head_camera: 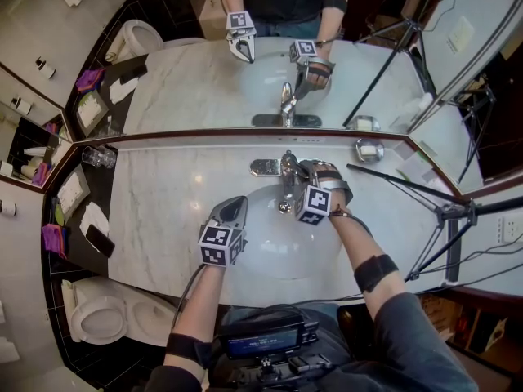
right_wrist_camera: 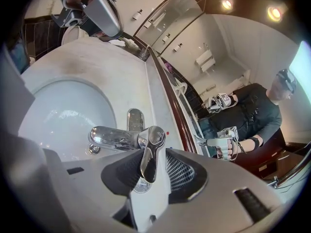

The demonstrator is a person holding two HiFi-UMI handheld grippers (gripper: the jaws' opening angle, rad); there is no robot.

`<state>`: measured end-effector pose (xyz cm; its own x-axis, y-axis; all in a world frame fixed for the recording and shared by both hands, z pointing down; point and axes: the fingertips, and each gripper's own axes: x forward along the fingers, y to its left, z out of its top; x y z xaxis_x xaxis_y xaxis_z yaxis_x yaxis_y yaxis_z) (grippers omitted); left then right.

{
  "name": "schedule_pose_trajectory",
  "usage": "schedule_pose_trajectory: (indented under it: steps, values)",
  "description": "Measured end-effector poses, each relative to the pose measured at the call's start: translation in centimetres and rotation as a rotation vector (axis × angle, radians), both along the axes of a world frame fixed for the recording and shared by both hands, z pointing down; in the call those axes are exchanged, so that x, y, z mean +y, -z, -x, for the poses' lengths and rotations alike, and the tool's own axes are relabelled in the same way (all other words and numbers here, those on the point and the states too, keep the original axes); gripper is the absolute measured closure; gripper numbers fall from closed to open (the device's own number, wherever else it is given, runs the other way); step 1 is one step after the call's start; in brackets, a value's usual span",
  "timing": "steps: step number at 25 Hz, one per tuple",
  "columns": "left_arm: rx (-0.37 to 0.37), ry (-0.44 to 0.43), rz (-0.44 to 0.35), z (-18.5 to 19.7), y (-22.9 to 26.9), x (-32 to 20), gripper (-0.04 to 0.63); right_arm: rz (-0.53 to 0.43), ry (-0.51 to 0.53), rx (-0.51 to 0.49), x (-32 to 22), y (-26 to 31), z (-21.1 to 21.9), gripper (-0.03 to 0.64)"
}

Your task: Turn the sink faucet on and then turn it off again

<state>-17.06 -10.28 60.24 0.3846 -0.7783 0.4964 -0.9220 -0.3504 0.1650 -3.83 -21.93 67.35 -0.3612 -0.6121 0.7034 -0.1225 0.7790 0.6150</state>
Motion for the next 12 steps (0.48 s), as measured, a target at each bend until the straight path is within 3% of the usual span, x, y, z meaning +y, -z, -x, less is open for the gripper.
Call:
schedule_pose_trajectory:
  steps: [12]
  values:
    - [0.002, -0.002, 0.001, -0.1, -0.13, -0.42, 0.595, 0.035, -0.034, -0.042, -1.01, 0.95, 0.89, 0.468]
